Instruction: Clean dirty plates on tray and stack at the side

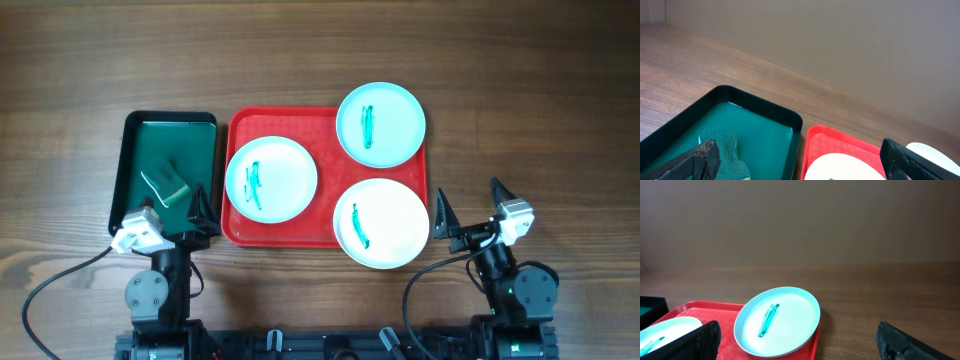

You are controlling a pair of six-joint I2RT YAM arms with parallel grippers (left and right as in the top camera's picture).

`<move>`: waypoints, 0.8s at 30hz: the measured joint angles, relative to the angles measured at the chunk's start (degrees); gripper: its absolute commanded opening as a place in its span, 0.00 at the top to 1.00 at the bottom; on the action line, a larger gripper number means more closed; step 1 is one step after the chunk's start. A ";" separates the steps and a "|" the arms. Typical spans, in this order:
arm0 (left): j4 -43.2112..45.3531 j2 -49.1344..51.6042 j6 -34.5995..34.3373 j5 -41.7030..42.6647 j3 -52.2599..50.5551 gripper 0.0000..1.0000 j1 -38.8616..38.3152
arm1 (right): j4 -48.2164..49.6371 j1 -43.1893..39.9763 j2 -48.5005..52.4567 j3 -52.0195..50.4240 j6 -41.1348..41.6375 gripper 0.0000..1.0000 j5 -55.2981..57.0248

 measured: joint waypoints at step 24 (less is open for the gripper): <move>-19.76 23.30 4.87 10.34 26.36 0.00 0.00 | -21.29 0.00 22.75 27.96 2.25 0.00 -8.13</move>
